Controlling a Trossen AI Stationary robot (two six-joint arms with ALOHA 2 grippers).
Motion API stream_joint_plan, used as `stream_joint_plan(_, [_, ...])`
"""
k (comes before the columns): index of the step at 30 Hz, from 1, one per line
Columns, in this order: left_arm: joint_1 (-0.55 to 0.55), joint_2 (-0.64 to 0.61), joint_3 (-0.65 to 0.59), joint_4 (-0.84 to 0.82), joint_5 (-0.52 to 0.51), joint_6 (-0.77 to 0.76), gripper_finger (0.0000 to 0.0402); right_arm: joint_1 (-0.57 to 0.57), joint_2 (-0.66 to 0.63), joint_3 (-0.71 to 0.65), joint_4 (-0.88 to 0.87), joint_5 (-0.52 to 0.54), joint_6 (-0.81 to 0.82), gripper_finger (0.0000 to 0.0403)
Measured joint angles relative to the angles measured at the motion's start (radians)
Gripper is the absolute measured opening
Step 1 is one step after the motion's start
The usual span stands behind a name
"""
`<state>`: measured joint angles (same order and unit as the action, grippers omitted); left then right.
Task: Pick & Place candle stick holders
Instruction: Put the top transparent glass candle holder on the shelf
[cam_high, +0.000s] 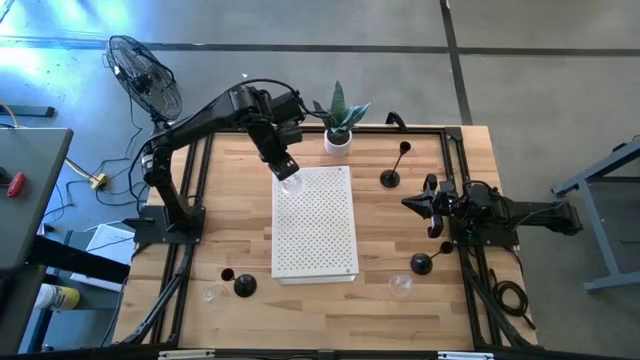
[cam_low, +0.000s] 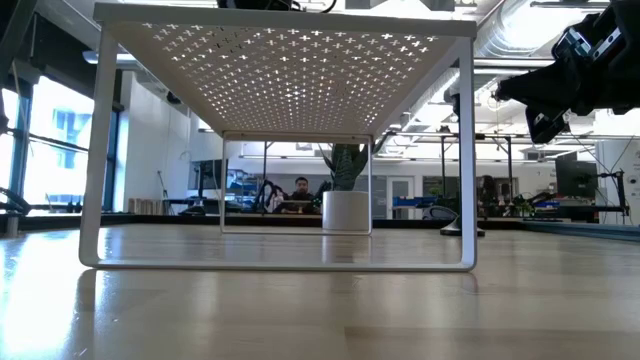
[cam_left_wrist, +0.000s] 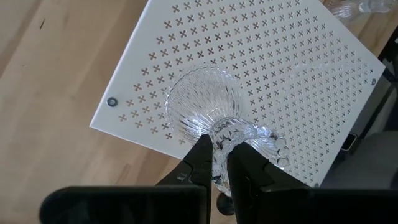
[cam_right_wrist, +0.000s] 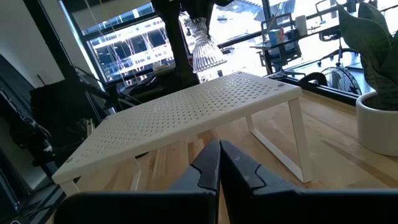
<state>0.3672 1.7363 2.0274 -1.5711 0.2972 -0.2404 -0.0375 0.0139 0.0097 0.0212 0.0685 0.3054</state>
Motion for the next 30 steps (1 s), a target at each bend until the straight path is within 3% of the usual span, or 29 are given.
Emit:
stream_joint_plan(7, [0.001, -0.021, -0.014, 0.004, -0.025, 0.001, 0.0021, 0.0, 0.0, 0.0, 0.0, 0.0, 0.0, 0.0])
stream_joint_plan(14, [0.0, -0.091, -0.141, -0.001, -0.024, 0.019, 0.0021, 0.0, 0.014, 0.0, 0.001, 0.0, 0.0, 0.0])
stream_joint_plan(30, [0.018, -0.093, -0.145, 0.0, -0.065, 0.078, 0.002, 0.0, 0.091, 0.0, 0.033, 0.054, 0.008, 0.0])
